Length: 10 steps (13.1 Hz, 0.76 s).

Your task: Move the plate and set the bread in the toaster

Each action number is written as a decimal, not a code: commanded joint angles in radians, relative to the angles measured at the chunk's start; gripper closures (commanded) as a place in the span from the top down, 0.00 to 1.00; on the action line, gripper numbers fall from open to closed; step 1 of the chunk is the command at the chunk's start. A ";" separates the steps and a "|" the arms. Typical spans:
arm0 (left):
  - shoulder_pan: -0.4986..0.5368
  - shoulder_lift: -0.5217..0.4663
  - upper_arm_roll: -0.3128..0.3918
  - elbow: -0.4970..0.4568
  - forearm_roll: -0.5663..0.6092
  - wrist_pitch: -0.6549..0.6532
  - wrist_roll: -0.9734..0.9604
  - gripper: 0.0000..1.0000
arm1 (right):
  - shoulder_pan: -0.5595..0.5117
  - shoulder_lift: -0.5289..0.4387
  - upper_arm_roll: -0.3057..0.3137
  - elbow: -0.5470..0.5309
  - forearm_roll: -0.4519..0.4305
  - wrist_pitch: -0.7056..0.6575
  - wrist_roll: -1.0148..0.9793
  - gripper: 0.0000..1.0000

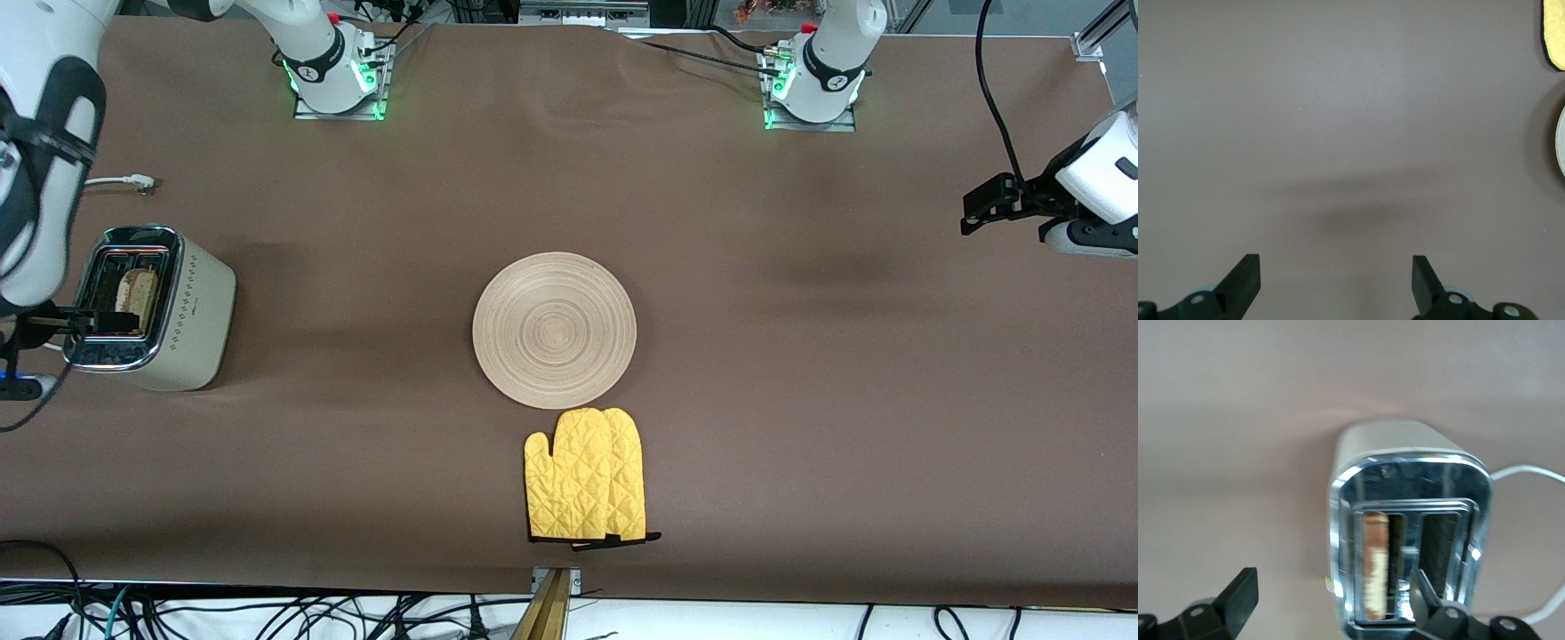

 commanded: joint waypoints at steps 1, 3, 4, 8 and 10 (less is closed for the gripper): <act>0.001 0.001 -0.004 0.019 0.026 -0.016 0.016 1.00 | 0.055 -0.059 -0.001 -0.009 0.068 -0.021 -0.016 1.00; -0.003 0.001 -0.004 0.019 0.026 -0.016 0.016 1.00 | 0.114 -0.065 -0.005 -0.009 0.060 -0.024 -0.013 1.00; -0.004 0.001 -0.004 0.019 0.026 -0.016 0.016 1.00 | 0.128 -0.063 -0.005 -0.006 0.060 -0.024 -0.014 1.00; -0.007 0.002 -0.004 0.021 0.026 -0.015 0.016 1.00 | 0.174 -0.089 0.013 0.023 0.050 -0.047 0.009 1.00; -0.009 0.003 -0.006 0.021 0.026 -0.015 0.014 1.00 | 0.082 -0.173 0.204 -0.002 -0.077 0.027 0.116 1.00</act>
